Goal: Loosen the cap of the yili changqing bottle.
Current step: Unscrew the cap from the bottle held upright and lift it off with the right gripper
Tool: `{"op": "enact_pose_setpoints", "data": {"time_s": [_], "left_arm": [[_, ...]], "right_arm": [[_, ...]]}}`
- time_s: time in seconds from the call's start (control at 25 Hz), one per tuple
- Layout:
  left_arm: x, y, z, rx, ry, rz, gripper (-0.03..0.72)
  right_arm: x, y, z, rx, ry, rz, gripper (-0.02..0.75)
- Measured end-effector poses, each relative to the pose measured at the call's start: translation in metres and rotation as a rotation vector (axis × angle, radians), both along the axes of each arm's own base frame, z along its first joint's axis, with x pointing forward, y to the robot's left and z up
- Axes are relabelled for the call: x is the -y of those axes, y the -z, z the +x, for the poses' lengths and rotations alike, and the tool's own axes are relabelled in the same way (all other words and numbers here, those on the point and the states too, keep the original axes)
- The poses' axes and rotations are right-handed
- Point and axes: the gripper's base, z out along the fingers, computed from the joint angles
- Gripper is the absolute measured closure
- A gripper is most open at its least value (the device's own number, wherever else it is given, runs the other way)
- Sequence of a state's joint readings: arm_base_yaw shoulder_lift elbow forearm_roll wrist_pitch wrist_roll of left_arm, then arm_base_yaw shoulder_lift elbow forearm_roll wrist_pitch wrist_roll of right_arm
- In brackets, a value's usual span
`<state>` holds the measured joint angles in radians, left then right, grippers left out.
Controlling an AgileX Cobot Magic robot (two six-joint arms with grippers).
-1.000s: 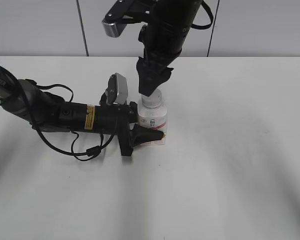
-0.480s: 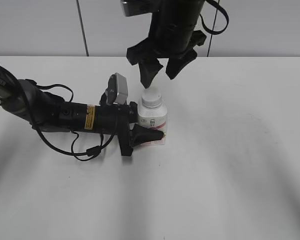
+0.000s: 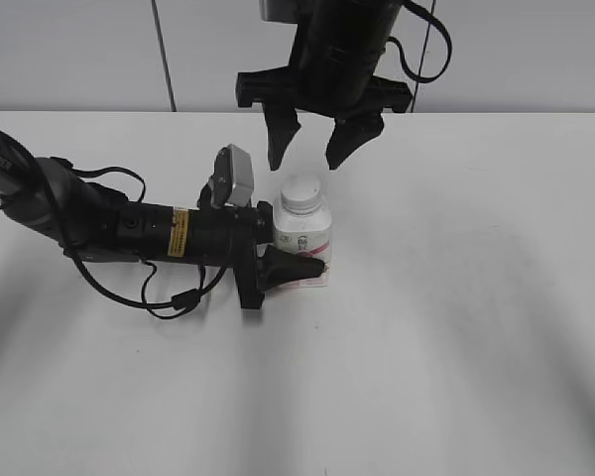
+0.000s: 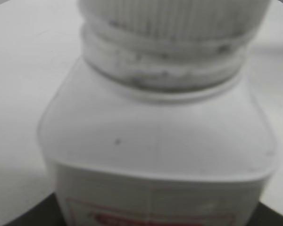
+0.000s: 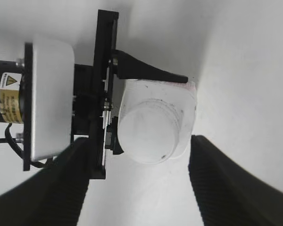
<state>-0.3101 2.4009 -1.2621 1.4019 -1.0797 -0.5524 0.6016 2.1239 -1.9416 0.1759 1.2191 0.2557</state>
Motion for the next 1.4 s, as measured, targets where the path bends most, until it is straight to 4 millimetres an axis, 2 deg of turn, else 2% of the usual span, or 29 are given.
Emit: {"op": "enact_pose_setpoints", "data": {"time_s": [0.4,0.64,1.04,1.4], "left_arm": [[0.000,0.000,0.000,0.000,-0.004,0.000,0.312],[0.000,0.000,0.000,-0.001,-0.005,0.001,0.312],[0.000,0.000,0.001,-0.001,-0.007,0.000,0.312],[0.000,0.000,0.001,-0.001,-0.008,-0.001,0.313]], "right_arm": [[0.000,0.001,0.000,-0.028,0.091,0.011,0.223],[-0.003,0.020,0.004,-0.066,0.098,-0.010,0.223],[-0.004,0.023,0.005,-0.072,0.100,-0.014,0.223],[-0.007,0.045,0.008,-0.114,0.103,-0.038,0.223]]}}
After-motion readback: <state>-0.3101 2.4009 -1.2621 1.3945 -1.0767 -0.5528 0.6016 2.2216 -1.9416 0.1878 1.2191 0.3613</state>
